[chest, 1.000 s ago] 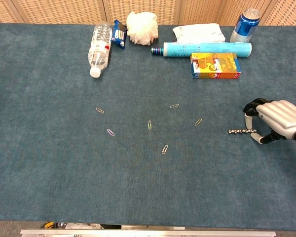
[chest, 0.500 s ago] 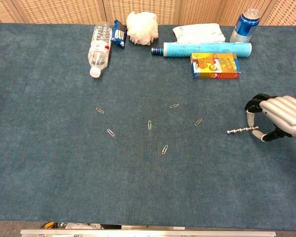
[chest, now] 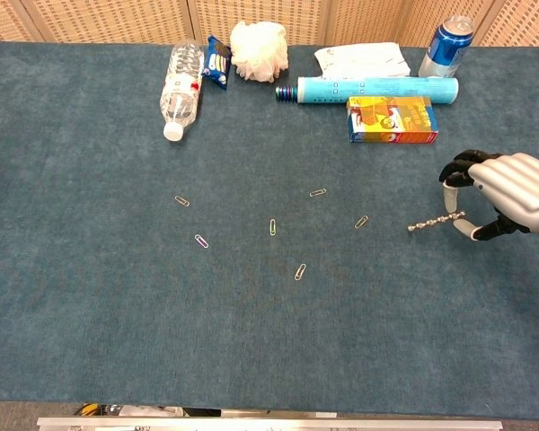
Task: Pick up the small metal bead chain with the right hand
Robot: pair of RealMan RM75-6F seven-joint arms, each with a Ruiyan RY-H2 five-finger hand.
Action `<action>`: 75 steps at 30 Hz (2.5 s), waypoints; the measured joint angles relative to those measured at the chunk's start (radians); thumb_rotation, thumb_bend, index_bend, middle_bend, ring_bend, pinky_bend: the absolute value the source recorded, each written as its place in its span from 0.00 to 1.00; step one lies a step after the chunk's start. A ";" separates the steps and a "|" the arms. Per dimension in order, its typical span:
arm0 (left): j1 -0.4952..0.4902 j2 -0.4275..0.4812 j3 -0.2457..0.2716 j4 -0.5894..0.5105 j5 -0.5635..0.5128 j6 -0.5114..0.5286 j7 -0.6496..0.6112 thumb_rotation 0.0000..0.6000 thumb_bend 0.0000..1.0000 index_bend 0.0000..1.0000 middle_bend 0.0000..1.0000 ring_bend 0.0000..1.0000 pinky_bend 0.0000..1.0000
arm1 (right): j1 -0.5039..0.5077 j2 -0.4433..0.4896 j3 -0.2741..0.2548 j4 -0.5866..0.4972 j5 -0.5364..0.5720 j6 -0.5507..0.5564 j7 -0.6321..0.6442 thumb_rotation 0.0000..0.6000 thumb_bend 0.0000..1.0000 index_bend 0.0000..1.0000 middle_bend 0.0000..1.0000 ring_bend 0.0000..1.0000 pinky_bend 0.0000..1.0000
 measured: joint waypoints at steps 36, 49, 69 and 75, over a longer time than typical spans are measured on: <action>0.034 0.039 -0.015 -0.018 -0.008 0.051 -0.061 1.00 0.00 0.24 0.16 0.22 0.29 | 0.161 -0.074 0.067 -0.062 0.145 -0.099 -0.235 1.00 0.32 0.58 0.28 0.13 0.25; 0.037 0.044 -0.018 -0.021 -0.011 0.051 -0.067 1.00 0.00 0.24 0.16 0.22 0.29 | 0.214 -0.066 0.106 -0.093 0.186 -0.089 -0.279 1.00 0.32 0.58 0.29 0.13 0.25; 0.047 0.055 -0.023 -0.024 -0.020 0.057 -0.087 1.00 0.00 0.25 0.16 0.22 0.29 | 0.341 -0.173 0.140 0.020 0.321 -0.151 -0.332 1.00 0.32 0.59 0.29 0.13 0.25; 0.052 0.058 -0.023 -0.027 -0.017 0.064 -0.092 1.00 0.00 0.25 0.16 0.22 0.29 | 0.361 -0.188 0.131 0.026 0.325 -0.149 -0.341 1.00 0.32 0.59 0.29 0.13 0.25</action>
